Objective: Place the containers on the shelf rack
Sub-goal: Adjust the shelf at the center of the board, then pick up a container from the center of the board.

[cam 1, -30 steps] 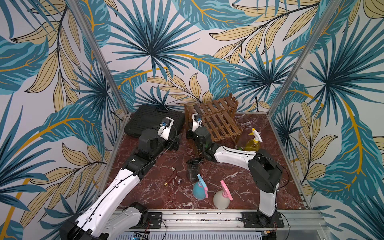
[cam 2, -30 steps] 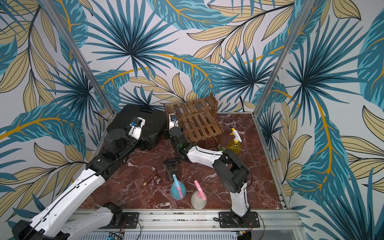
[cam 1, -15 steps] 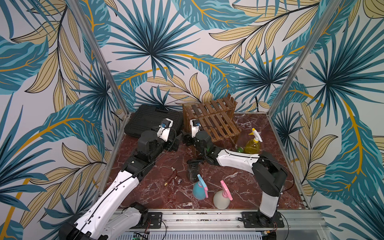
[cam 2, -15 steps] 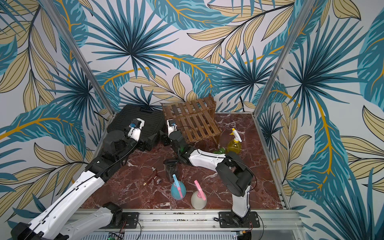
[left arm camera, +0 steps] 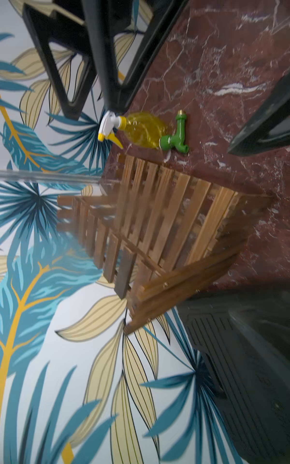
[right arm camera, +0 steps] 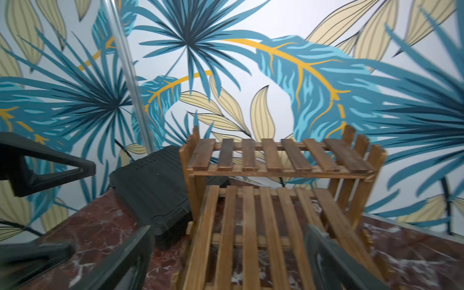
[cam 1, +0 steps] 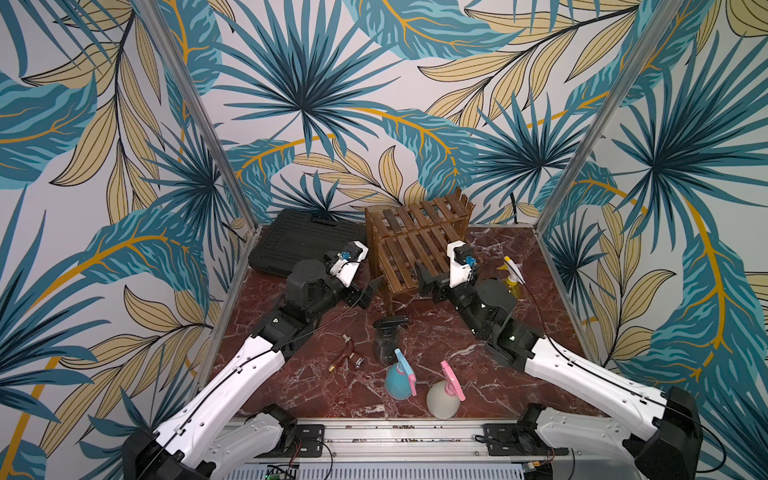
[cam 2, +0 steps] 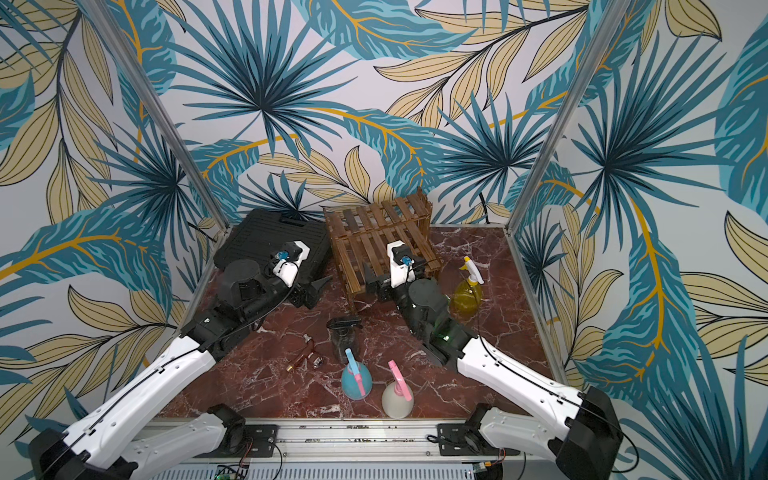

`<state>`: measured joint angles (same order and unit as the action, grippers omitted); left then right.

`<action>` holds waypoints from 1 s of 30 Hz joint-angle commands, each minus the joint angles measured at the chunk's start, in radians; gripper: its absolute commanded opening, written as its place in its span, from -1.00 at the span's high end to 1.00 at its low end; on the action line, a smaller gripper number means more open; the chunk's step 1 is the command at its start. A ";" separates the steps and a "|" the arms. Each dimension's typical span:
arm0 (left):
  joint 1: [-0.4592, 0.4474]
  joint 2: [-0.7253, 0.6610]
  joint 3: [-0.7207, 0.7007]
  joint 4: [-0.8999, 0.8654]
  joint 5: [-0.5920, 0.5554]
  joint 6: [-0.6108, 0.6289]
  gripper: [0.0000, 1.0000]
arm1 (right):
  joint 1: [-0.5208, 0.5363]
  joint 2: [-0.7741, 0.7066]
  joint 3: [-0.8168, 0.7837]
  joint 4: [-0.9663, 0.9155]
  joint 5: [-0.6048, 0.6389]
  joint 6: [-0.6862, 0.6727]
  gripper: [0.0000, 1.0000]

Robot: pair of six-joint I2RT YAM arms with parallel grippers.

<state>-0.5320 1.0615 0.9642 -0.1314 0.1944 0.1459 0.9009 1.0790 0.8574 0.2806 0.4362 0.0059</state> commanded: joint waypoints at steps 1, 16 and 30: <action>-0.041 0.041 0.069 0.008 0.099 0.017 -1.00 | -0.129 -0.049 -0.017 -0.237 0.034 -0.066 -0.99; -0.099 0.087 0.035 0.078 0.202 0.019 -1.00 | -0.825 -0.061 0.006 -0.409 -0.417 -0.116 -0.99; -0.099 0.052 0.031 0.039 0.161 0.044 -1.00 | -1.017 0.177 0.043 -0.420 -0.743 -0.317 -0.90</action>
<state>-0.6285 1.1252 0.9985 -0.0872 0.3649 0.1757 -0.0994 1.2396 0.8944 -0.1535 -0.1989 -0.2539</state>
